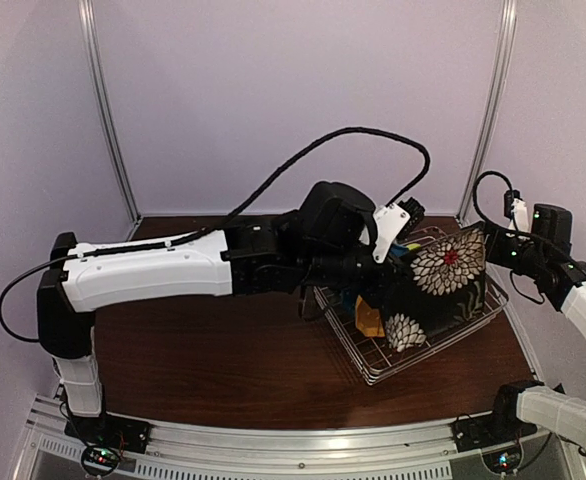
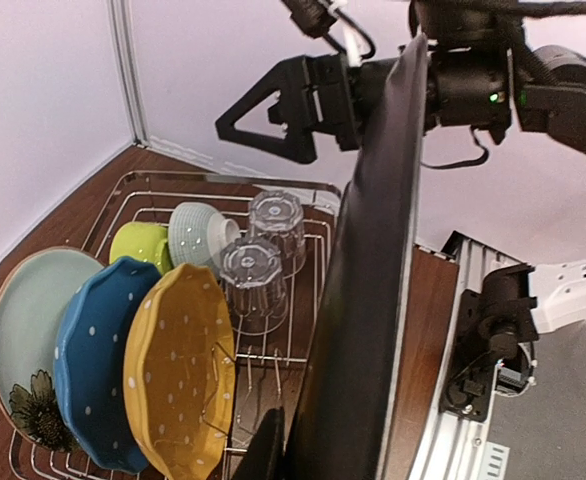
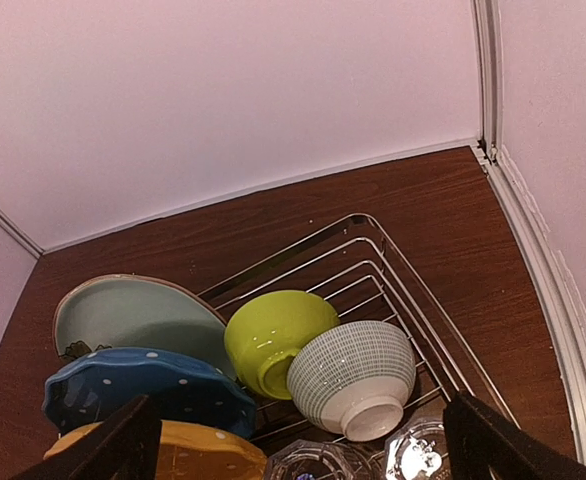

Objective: Unload the mixed dishes from the dish rack
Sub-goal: Grab the plate from the dish rack, then place the plate at the corner of the board.

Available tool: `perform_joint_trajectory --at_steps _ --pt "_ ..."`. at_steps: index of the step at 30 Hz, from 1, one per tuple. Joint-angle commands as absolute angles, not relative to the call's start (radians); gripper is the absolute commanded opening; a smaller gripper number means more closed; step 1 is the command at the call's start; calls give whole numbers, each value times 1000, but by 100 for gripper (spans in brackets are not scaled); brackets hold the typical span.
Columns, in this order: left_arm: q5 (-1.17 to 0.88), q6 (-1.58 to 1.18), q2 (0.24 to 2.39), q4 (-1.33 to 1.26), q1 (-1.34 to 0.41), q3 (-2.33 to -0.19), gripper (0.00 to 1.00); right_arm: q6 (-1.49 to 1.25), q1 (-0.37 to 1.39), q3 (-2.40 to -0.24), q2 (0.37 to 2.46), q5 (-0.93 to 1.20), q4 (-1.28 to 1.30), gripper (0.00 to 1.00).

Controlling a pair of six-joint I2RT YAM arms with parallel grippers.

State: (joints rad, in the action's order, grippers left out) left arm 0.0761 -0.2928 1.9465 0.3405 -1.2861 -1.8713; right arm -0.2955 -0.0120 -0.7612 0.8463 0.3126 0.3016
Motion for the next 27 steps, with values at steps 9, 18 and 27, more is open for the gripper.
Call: perform_joint_trajectory --at_steps 9,18,27 --pt "85 -313 1792 117 -1279 -1848 0 -304 -28 -824 807 232 358 100" --pt "52 -348 1678 94 -1167 -1759 0 -310 -29 -831 798 246 360 100" --pt "-111 -457 1532 62 -963 -1660 0 -318 -29 -813 805 274 340 100"
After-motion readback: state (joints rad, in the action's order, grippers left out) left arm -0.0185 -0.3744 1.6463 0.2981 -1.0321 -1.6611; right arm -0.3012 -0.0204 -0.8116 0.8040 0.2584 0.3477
